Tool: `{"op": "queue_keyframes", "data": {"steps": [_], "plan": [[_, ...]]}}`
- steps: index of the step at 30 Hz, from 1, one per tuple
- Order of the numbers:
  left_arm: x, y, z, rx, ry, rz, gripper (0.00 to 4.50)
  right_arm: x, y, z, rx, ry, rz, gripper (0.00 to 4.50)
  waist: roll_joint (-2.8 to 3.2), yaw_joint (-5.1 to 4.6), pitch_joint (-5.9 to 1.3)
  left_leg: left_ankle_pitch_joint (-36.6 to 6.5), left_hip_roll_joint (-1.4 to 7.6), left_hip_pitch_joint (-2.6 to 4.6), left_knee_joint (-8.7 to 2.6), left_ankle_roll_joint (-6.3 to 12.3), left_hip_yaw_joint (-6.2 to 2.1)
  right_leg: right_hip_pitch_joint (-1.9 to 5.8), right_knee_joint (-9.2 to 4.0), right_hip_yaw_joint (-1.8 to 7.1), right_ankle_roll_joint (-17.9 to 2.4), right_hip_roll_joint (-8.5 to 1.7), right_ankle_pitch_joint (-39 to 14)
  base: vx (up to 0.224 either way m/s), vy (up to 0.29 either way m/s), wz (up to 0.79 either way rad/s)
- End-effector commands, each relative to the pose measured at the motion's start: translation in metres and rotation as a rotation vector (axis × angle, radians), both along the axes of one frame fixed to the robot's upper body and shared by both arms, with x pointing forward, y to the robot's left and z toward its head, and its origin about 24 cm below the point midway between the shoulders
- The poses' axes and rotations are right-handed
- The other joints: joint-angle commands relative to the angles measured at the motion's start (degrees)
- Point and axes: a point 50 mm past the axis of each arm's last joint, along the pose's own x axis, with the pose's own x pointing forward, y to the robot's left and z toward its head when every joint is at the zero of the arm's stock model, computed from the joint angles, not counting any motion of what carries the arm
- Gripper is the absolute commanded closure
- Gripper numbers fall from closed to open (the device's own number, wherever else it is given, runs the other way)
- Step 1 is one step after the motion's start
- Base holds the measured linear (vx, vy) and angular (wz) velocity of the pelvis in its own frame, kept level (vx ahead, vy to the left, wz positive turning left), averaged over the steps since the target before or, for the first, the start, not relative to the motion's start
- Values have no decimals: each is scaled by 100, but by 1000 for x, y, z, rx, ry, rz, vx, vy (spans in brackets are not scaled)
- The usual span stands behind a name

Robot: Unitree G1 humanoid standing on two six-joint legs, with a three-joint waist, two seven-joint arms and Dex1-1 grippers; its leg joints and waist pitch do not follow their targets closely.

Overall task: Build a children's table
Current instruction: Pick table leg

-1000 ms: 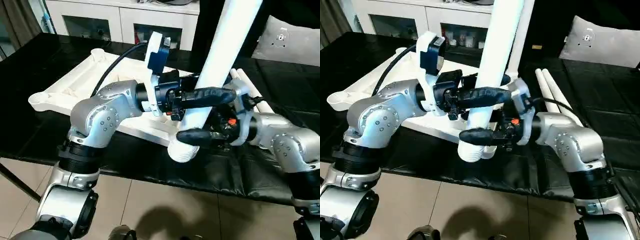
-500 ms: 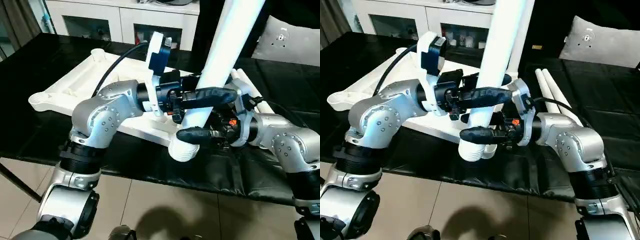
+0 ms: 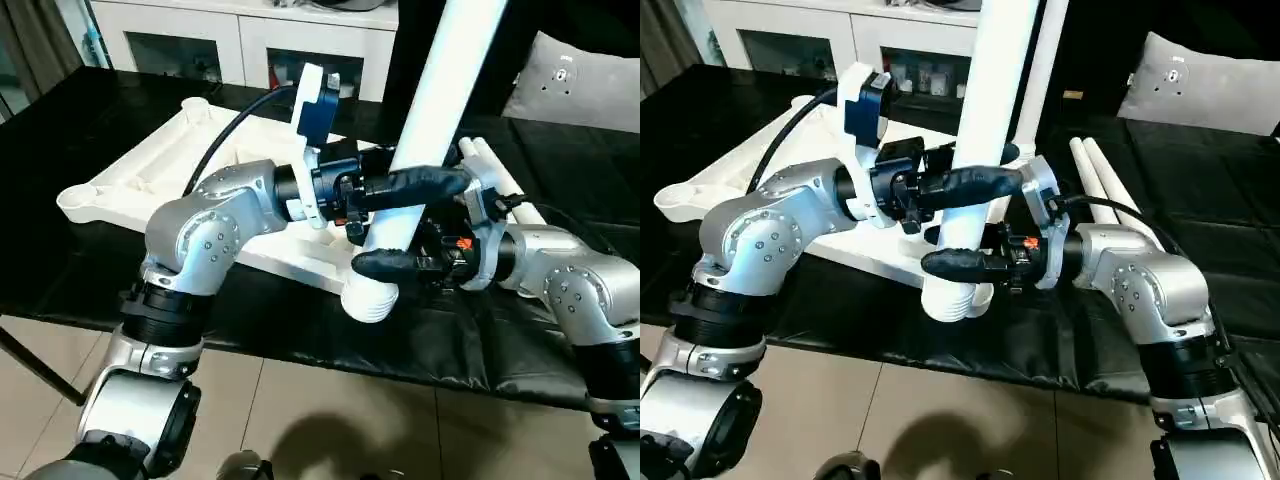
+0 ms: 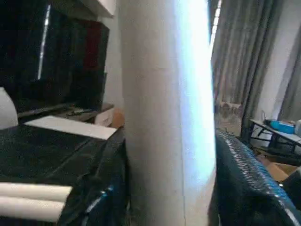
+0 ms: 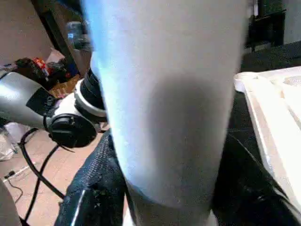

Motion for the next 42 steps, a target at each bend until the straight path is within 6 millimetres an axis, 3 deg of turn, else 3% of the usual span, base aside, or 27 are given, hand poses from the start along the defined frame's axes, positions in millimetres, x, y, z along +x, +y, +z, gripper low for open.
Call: {"op": "queue_keyframes", "data": {"steps": [1, 2, 9, 12, 13, 17, 19, 24, 30, 31, 33, 34, 36, 37, 42], "plan": [[-14, -13, 8, -26, -40, -70, 186, 1, 0, -6, -20, 22, -39, 256, -10, 14, -507, -757, 180, 73, -337, 124, -38, 368, -388, 233, -1106, -420, -1158, 0, 0, 0], [-14, -15, 7, -29, -36, -68, 162, 1, 1, -6, -18, 20, -42, 258, -8, 14, -506, -760, 179, 72, -338, 124, -38, 368, -390, 234, -1107, -424, -1161, 0, 0, 0], [-23, -30, 2, -36, -33, -68, 110, 7, 11, -8, 19, -7, -144, 259, -4, -7, -484, -881, 175, 78, -359, 57, -46, 353, -437, 228, -964, -423, -1465, 0, 0, 0], [-24, -31, 7, -94, -24, -52, 96, 7, 13, -10, 26, 1, -174, 259, -6, -7, -483, -884, 171, 75, -358, 60, -45, 359, -440, 228, -945, -421, -1455, 0, 0, 0], [-26, -30, 13, -165, 3, -82, 81, 5, 15, -13, 19, 0, -178, 259, 19, -9, -474, -905, 169, 73, -358, 59, -44, 355, -442, 229, -948, -420, -1457, 0, 0, 0], [-33, -34, 11, -132, -25, -108, 61, 3, 19, -19, 11, 0, -196, 260, 1, -10, -487, -864, 181, 75, -367, 104, -54, 354, -428, 228, -953, -409, -1313, 0, 0, 0], [-24, -34, 13, -178, 19, -15, 41, 3, 20, -19, 48, 6, -243, 260, 32, -22, -456, -992, 173, 77, -376, 85, -53, 340, -454, 224, -941, -412, -1470, 0, 0, 0], [-10, -21, 23, -328, 80, 79, 3, 6, 18, -17, 105, 7, -330, 261, 16, -34, -450, -1086, 167, 77, -384, 50, -58, 349, -490, 215, -896, -412, -1628, 0, 0, 0], [8, 0, 25, -406, 134, 250, 0, 5, 8, -18, 143, 15, -442, 261, 13, -43, -444, -1172, 157, 95, -396, 28, -58, 342, -512, 210, -778, -397, -1709, 0, 0, 0], [20, 11, 20, -360, 143, 385, 0, 8, 1, -20, 123, 15, -544, 261, 9, -41, -427, -1166, 161, 86, -409, 25, -62, 342, -519, 216, -733, -407, -1755, 0, 0, 0], [26, 17, 17, -325, 142, 445, 0, 9, -3, -21, 106, 16, -594, 261, 19, -49, -433, -1168, 157, 99, -413, -9, -69, 329, -515, 213, -646, -394, -1811, 0, 0, 0], [36, 27, 4, -196, 103, 557, 0, 15, -12, -25, 43, 6, -714, 261, 35, -71, -400, -1194, 147, 103, -439, -50, -76, 295, -553, 222, -458, -377, -1941, 0, 0, 0], [45, 41, -18, 0, 42, 691, 0, 20, -26, -31, -48, -31, -874, 261, 41, -83, -429, -1172, 140, 134, -452, -151, -83, 296, -563, 224, -239, -386, -2078, 0, 0, 0], [46, 42, -18, 5, 40, 694, 0, 20, -26, -31, -49, -32, -877, 262, 46, -96, -427, -1172, 139, 131, -462, -211, -80, 296, -547, 229, -187, -379, -2042, 0, 0, 0], [52, 70, -52, 182, 63, 975, 0, 24, -37, -37, -118, -27, -1104, 262, 73, -118, -438, -977, 180, 114, -458, -217, -91, 305, -418, 232, -640, -386, -1068, 0, 0, 0]]}}
